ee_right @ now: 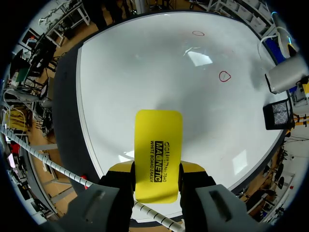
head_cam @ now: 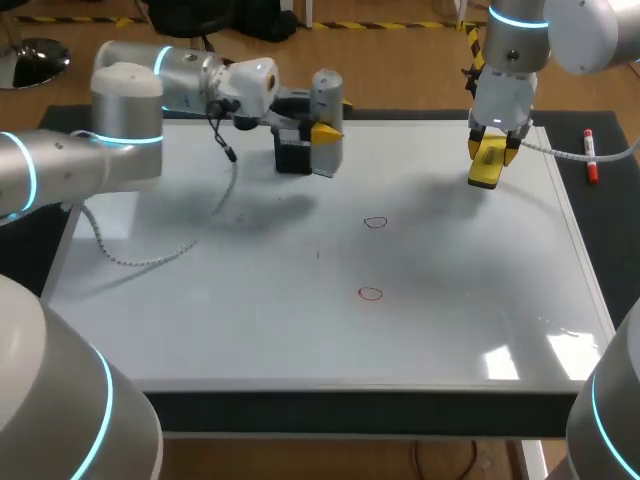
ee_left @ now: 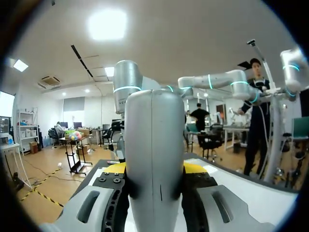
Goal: Pick up the inspection probe, press it on each red-marked spot on the whiteboard one by one, put down the probe, pick up the eraser, and wipe off all the red marks.
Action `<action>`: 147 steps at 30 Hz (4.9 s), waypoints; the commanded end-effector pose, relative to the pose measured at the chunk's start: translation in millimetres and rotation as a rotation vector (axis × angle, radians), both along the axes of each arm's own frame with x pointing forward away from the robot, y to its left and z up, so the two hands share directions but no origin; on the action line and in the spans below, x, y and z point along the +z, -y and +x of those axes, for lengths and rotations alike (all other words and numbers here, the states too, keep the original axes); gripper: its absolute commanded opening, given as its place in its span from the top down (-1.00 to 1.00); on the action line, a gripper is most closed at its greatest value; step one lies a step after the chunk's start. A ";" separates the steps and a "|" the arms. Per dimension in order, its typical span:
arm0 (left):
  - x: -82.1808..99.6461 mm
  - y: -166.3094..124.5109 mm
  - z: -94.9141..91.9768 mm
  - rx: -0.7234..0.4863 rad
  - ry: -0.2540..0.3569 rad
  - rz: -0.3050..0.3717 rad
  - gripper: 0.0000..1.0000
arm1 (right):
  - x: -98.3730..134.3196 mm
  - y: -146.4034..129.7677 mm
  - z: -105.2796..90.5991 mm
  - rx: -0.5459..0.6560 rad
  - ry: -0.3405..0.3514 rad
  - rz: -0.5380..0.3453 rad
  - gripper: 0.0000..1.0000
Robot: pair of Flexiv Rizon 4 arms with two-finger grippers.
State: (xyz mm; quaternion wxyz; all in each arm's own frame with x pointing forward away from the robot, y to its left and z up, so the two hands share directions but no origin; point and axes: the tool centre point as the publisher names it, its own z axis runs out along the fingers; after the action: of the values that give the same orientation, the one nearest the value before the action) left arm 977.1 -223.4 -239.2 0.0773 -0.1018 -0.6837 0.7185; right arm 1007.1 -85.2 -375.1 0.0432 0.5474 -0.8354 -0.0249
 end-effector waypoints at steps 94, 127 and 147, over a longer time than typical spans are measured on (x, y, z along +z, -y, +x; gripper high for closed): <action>-23.8 -189.1 49.1 0.762 -0.064 0.028 1.00 | 12.3 -140.6 -33.3 0.278 -0.001 0.081 1.00; -23.8 -189.1 49.1 0.762 -0.064 0.028 1.00 | -12.8 -223.7 -89.0 0.313 0.050 0.090 1.00; -23.8 -189.1 49.1 0.762 -0.064 0.028 1.00 | -35.4 -231.5 -82.5 0.364 0.021 0.121 1.00</action>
State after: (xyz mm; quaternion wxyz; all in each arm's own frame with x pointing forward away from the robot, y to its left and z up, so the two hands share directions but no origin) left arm 1026.2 -33.3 -263.3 -0.1709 0.1828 -0.6805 0.6887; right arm 921.8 147.1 -408.4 0.0039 0.6902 -0.7212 -0.0589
